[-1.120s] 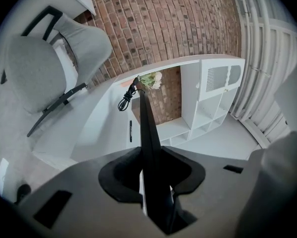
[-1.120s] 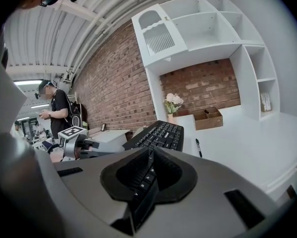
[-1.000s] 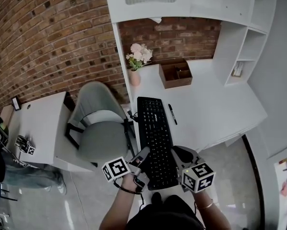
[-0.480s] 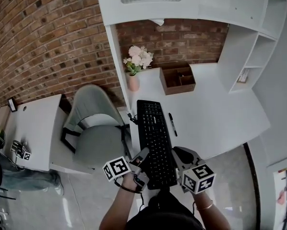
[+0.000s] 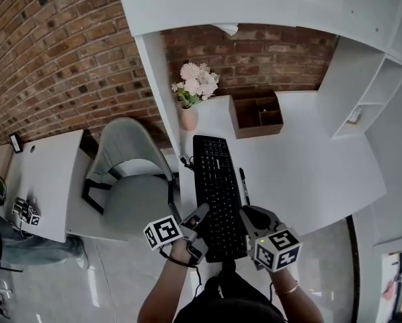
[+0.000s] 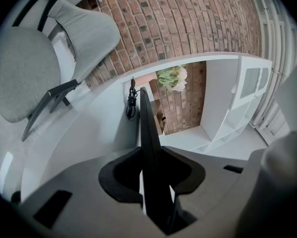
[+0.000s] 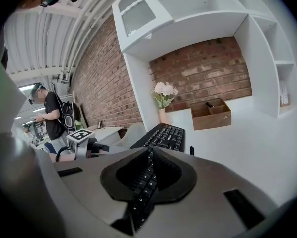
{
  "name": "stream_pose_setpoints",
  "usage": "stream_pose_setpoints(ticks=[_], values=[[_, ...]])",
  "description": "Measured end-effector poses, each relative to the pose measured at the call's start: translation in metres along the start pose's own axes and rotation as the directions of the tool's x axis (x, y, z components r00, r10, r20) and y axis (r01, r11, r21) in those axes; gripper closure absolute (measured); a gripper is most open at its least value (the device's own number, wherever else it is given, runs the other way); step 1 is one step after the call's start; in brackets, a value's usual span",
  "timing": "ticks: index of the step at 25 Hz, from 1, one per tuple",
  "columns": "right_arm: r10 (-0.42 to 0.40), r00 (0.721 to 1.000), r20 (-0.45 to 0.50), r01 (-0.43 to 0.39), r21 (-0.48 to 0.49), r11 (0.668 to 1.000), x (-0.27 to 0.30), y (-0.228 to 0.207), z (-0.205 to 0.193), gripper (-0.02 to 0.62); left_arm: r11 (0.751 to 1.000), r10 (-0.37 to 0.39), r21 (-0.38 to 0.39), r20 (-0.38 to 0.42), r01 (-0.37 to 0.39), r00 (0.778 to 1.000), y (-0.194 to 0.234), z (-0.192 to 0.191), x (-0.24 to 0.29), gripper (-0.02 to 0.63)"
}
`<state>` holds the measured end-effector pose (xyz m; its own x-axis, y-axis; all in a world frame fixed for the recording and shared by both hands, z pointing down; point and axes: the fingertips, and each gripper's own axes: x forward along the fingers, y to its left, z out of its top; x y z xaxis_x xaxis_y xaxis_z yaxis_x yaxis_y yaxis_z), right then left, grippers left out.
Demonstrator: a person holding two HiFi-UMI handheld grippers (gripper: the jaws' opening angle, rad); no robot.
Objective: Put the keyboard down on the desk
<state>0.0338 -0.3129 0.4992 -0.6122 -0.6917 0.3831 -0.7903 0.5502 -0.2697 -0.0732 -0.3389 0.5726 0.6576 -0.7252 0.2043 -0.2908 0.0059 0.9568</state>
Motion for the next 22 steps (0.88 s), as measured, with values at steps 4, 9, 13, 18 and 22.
stream_pose_setpoints(ticks=[4,9,13,18,22], values=[[0.007,1.000,-0.010,-0.007,0.008,1.000,0.009,-0.011,0.000,0.588,0.999,0.008,0.034,-0.008,-0.008,1.000,0.004,0.004,0.014,0.494],[0.009,1.000,-0.022,-0.008,0.017,1.000,0.013,-0.021,-0.002,0.588,0.999,0.015,0.039,0.014,-0.015,1.000,0.010,0.007,0.020,0.495],[0.016,0.999,-0.028,-0.016,0.020,1.000,0.018,-0.024,-0.001,0.588,0.999,0.036,0.039,0.035,-0.038,0.999,0.017,0.007,0.023,0.495],[0.031,0.999,-0.037,-0.030,0.021,0.999,0.021,-0.021,-0.004,0.588,0.996,0.086,0.017,0.028,-0.086,0.996,0.026,0.007,0.025,0.494],[0.036,0.999,-0.040,-0.035,0.022,0.999,0.022,-0.021,-0.006,0.588,0.991,0.130,0.038,0.011,-0.131,0.991,0.028,0.006,0.027,0.491]])
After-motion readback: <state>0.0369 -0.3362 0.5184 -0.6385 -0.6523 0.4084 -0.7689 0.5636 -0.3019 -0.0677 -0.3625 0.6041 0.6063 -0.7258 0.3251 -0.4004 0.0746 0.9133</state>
